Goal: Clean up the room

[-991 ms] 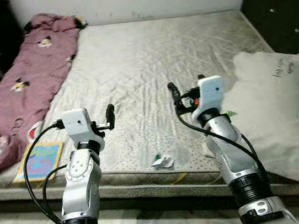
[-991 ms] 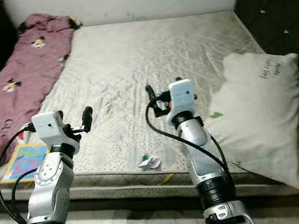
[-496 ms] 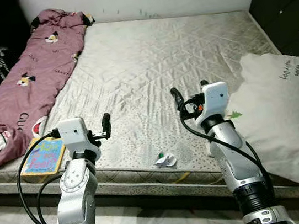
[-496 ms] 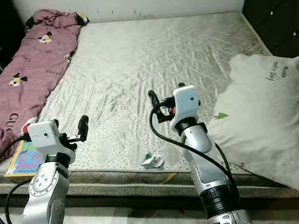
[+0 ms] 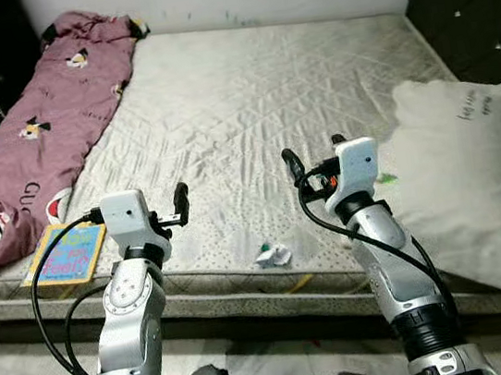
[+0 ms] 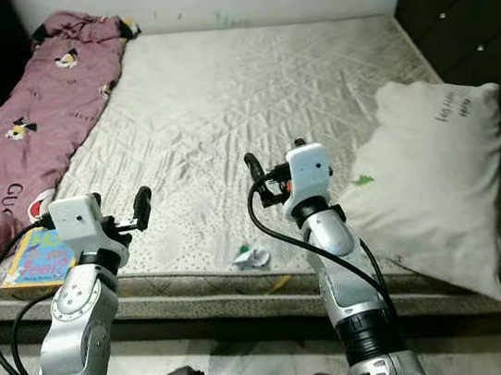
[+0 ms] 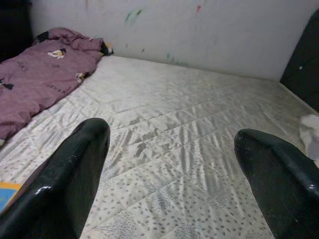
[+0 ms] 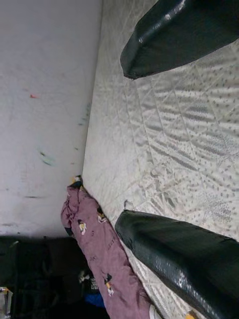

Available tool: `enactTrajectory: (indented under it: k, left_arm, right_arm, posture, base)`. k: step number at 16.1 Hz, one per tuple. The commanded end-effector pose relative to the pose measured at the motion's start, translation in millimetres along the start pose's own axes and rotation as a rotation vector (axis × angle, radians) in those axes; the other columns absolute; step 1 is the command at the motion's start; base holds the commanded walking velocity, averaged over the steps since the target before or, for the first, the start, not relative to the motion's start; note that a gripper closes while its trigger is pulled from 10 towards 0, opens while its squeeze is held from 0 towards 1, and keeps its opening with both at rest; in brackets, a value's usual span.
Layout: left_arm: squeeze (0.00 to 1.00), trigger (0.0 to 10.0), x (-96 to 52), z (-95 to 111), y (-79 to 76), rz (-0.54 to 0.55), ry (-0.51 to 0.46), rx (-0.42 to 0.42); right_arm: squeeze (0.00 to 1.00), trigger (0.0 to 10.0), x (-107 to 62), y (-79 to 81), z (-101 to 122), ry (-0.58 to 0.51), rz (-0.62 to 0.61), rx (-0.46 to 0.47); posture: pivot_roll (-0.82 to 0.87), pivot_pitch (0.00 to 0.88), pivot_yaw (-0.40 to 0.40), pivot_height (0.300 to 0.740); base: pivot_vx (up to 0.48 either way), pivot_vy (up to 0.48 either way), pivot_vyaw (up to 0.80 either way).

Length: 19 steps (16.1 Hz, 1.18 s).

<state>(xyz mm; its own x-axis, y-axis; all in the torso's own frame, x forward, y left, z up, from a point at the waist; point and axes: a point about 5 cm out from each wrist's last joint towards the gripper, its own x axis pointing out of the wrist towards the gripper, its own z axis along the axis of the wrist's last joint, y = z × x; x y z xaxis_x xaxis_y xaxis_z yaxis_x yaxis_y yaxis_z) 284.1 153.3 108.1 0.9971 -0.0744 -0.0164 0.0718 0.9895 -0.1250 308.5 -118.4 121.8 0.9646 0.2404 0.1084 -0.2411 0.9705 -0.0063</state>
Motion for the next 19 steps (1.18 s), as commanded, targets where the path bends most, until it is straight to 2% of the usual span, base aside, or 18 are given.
enactTrajectory:
  k: [1,5,8,19]
  left_arm:
    - [0.0,10.0,2.5,2.3,-0.8,-0.003,0.001,0.013]
    - [0.0,10.0,1.5,1.9,-0.8,0.004,-0.003,-0.002]
    - [0.0,10.0,1.7,1.7,-1.5,0.005,-0.006,0.0]
    - [0.0,10.0,2.2,3.9,4.8,0.063,-0.016,-0.024]
  right_arm:
    - [0.0,10.0,1.5,-0.2,4.4,-0.014,0.002,-0.001]
    - [0.0,10.0,5.4,2.9,6.9,-0.026,0.032,-0.001]
    - [0.0,10.0,7.0,3.0,7.6,-0.029,0.046,-0.011]
    - [0.0,10.0,8.1,11.7,5.6,-0.029,0.094,-0.019]
  posture:
    - [0.04,0.04,0.011,0.681]
    - [0.04,0.032,0.002,0.681]
    - [0.04,0.026,0.0,0.652]
    - [0.04,0.045,-0.004,0.652]
  base:
    - [0.0,0.0,0.0]
    - [0.0,0.0,0.0]
    - [0.0,0.0,0.0]
    - [0.0,0.0,0.0]
